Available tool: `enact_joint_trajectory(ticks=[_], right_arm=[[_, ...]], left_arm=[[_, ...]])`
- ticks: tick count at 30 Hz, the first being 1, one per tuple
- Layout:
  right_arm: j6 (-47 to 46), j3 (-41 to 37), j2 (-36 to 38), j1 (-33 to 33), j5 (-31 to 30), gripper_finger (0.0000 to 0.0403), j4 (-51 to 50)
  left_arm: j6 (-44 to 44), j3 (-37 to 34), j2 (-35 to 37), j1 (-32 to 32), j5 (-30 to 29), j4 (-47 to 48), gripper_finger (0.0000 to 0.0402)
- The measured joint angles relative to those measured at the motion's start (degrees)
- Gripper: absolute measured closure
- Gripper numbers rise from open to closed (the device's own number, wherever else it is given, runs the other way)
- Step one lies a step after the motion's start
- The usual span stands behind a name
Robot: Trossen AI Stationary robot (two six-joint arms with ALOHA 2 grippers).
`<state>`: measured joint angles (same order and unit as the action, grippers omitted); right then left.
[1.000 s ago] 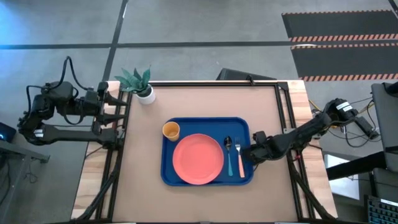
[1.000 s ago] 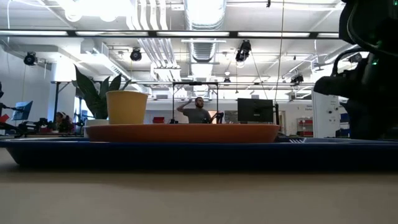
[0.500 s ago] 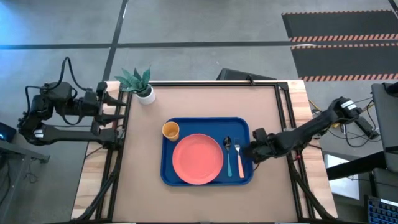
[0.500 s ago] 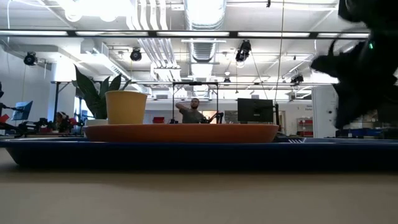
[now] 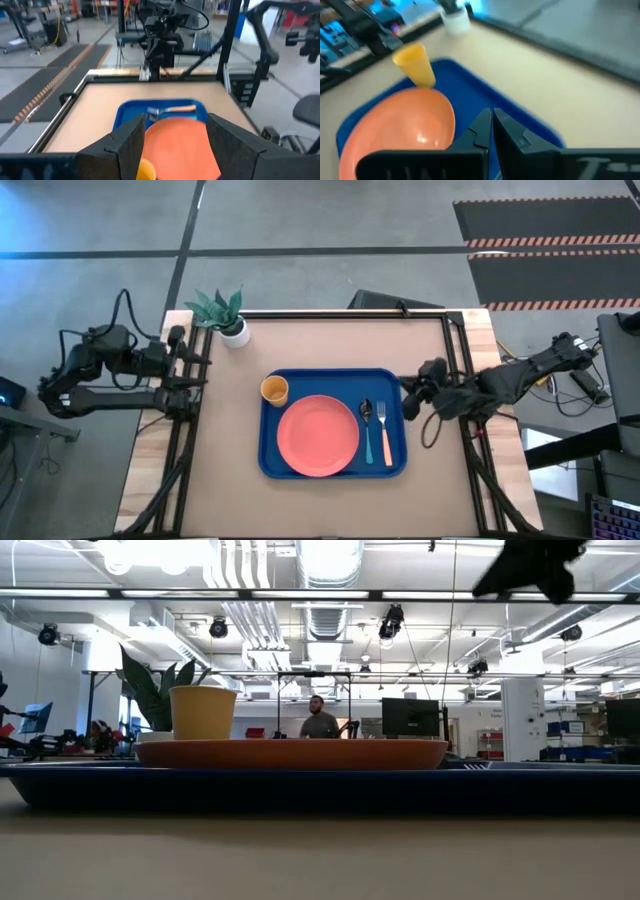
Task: Pick and place plate/cup/fork/spoon on tray
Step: Return to Home Position
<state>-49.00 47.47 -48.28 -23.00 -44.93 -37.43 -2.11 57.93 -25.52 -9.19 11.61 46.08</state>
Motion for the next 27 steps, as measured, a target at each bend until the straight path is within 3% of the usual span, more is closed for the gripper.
enact_joint_trajectory(ticks=[3, 6, 11, 17, 23, 27], right_arm=[[8.74, 3.97, 1.69, 0.00, -0.82, 0.0394, -0.92], [14.35, 8.62, 2.99, 0.00, 5.12, 0.0394, -2.38], [22.47, 15.24, 3.68, 0.01, 7.64, 0.0394, -2.51], [41.46, 20.09, 5.09, -0.04, 26.03, 0.0394, 0.14], [50.47, 16.82, 11.45, 0.00, 40.37, 0.0394, 8.02], [54.32, 10.83, 17.27, -0.02, 48.31, 0.0394, 15.28]], left_arm=[[2.06, -2.07, 2.54, 0.00, -0.02, -2.93, 0.0207], [4.09, -2.36, 4.78, 0.00, -0.02, -3.99, 0.0207], [0.68, -2.72, 9.87, 0.00, 1.77, -3.70, 0.0207], [-1.32, -5.05, 15.24, 0.00, 12.79, -3.70, 0.0207], [-1.24, -8.41, 17.97, 0.00, 25.73, -4.08, 0.0207], [-0.28, -11.67, 19.75, 0.02, 26.70, -2.49, 0.0207]])
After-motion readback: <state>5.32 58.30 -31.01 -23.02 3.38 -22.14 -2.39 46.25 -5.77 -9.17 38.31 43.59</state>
